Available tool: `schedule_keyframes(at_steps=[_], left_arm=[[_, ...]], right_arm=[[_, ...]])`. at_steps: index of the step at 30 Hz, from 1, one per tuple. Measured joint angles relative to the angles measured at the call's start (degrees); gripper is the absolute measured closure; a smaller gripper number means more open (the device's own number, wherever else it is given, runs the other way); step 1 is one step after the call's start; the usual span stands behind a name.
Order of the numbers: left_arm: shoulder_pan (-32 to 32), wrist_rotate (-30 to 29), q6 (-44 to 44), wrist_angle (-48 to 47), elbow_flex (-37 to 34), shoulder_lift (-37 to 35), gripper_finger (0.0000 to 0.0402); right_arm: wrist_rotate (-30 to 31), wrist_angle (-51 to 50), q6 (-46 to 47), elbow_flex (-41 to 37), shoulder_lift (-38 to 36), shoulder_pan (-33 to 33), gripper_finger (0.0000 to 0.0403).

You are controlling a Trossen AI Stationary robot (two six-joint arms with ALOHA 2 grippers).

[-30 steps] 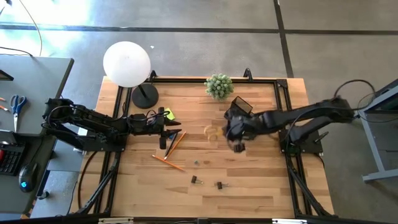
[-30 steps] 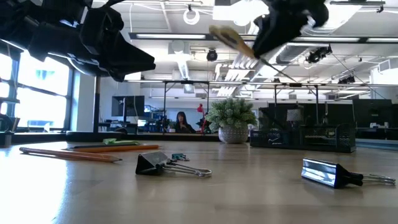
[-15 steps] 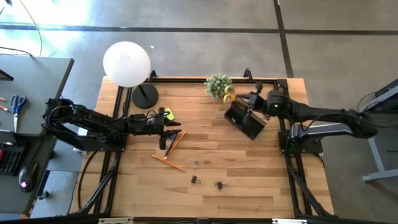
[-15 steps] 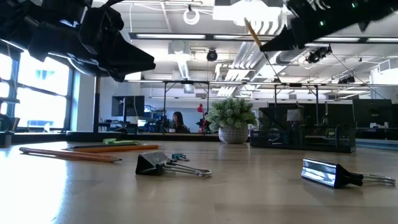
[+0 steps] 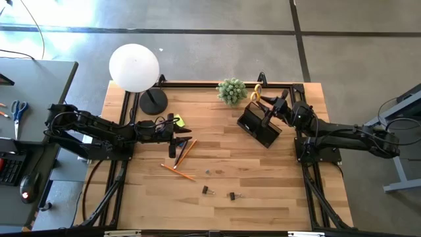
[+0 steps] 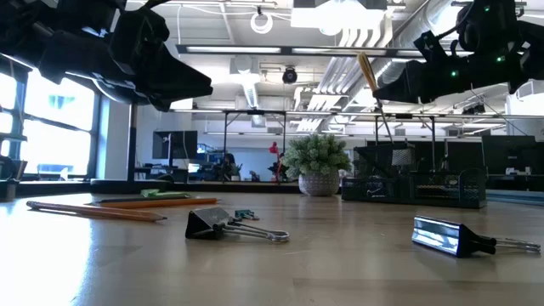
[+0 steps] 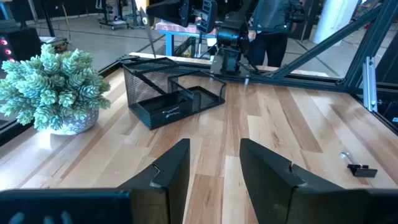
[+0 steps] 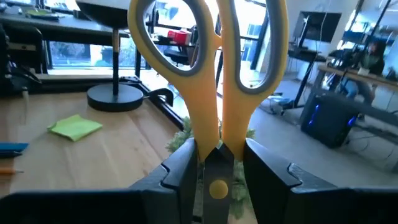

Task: Pick and place office supplies into organizer
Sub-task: Put the yellow scissors into the desk organizer

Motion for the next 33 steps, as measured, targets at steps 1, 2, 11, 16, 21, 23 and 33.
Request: schedule_keyframes(at_steps=[1, 2, 11, 16, 21, 23, 33], left_arm=[[0.0, 0.0, 0.0, 0.0, 0.0, 0.0, 0.0273], [0.0, 0.0, 0.0, 0.0, 0.0, 0.0, 0.0273], [0.0, -0.1, 0.0, 0.0, 0.0, 0.0, 0.0273], [0.0, -0.1, 0.0, 0.0, 0.0, 0.0, 0.0273], [0.0, -0.1, 0.0, 0.0, 0.0, 0.0, 0.0273], [0.0, -0.1, 0.0, 0.0, 0.0, 0.0, 0.0273], [0.0, 0.0, 0.0, 0.0, 0.0, 0.0, 0.0273]], right_arm=[[0.0, 0.0, 1.0, 0.0, 0.0, 0.0, 0.0294], [0.0, -0.2, 1.7, 0.0, 0.0, 0.0, 0.0294], [2.8, -8.5, 6.6, 0.0, 0.0, 0.0, 0.0293], [2.8, -9.1, 7.7, 0.0, 0.0, 0.0, 0.0293], [3.0, -9.8, 9.2, 0.0, 0.0, 0.0, 0.0292], [3.0, -10.8, 9.2, 0.0, 0.0, 0.0, 0.0292], [3.2, -12.0, 10.5, 0.0, 0.0, 0.0, 0.0292]])
